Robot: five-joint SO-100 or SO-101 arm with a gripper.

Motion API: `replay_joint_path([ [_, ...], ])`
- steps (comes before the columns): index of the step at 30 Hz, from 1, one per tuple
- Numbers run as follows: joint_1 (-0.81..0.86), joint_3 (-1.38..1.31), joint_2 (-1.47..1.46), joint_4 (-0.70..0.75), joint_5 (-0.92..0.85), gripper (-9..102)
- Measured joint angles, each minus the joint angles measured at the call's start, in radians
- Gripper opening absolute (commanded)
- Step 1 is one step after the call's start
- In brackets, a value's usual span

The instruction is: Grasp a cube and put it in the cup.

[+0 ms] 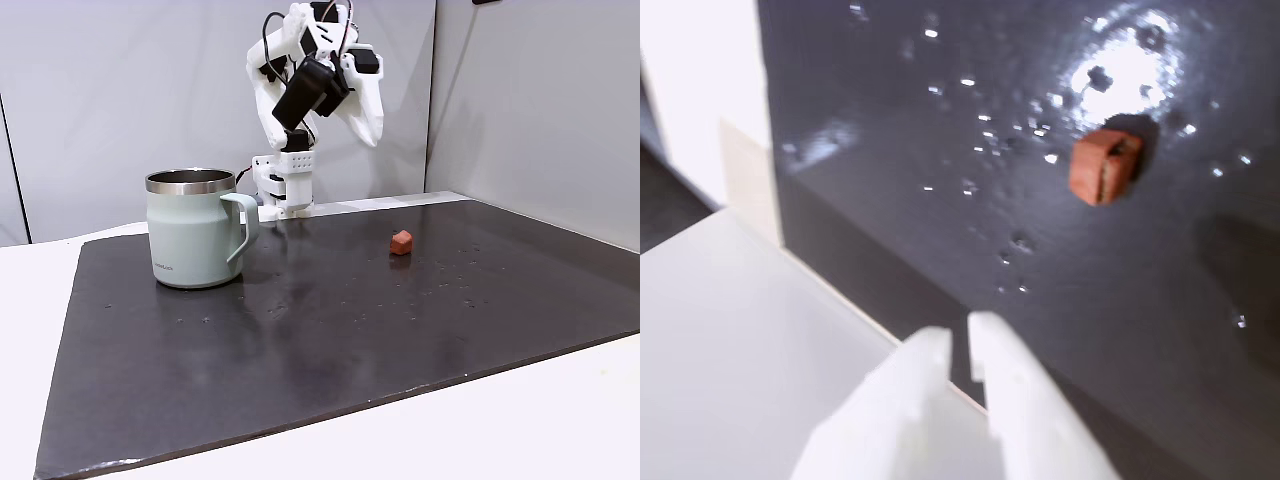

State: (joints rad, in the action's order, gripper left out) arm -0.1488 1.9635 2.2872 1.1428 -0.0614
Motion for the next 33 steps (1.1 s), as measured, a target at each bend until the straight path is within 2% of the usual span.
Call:
replay_joint_path([
  [10, -0.091, -0.291, -0.394, 0.225, 0.106, 0],
  [19, -0.158, -0.471, -0.618, 0.345, 0.249, 0],
  [30, -0.155, -0.56, -0.759, 0.39, 0.284, 0],
  [33, -0.15, -0.569, -0.765, 0.402, 0.276, 8],
])
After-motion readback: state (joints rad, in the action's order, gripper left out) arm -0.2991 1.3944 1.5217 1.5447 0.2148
